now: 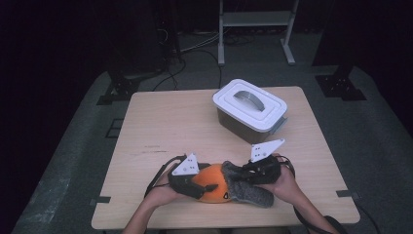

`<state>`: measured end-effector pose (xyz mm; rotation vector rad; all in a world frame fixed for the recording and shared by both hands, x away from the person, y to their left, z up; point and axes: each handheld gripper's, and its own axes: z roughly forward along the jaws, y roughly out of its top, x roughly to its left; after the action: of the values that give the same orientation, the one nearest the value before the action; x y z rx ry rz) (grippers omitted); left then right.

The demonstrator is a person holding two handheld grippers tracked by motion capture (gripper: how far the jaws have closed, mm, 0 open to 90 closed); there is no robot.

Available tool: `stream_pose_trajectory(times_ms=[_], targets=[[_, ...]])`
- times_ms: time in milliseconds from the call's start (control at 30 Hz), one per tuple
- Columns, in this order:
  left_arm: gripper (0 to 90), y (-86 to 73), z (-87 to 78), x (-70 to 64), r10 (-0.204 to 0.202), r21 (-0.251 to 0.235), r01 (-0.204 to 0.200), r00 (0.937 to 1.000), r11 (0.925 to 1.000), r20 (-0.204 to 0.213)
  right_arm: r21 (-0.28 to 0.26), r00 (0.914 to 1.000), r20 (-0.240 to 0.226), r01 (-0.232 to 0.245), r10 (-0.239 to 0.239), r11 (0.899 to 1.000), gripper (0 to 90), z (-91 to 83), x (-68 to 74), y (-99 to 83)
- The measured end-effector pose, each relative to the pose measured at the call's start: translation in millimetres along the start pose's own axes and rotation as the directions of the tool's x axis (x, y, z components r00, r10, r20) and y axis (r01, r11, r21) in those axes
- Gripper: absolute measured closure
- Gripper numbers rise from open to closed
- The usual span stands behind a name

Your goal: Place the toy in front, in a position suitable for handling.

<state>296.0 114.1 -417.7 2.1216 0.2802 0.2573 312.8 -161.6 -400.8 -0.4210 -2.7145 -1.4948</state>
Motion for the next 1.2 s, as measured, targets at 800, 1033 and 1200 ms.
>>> stream_pose_trajectory(times_ms=[800, 1033, 1200], targets=[[23.6, -0.1, 11.7, 9.9, 0.025, -0.129, -0.026, 0.9996, 0.9913, -0.01, -0.024, 0.9964, 0.049, -0.068, 0.069, 0.997, 76.4, -18.3, -31.5, -12.6], [32.5, 3.3, 13.7, 7.4, 0.006, -0.083, -0.006, 0.9999, 0.9965, -0.008, 0.015, 0.9982, 0.041, -0.043, 0.043, 0.999, 76.4, -18.7, -20.6, -18.4], [39.4, 3.1, 15.9, 4.5, 0.011, -0.064, -0.01, 0.9999, 0.9979, 0.007, -0.036, 0.9971, 0.069, 0.036, -0.033, 0.999, 76.7, -20.5, -6.4, -0.7]])
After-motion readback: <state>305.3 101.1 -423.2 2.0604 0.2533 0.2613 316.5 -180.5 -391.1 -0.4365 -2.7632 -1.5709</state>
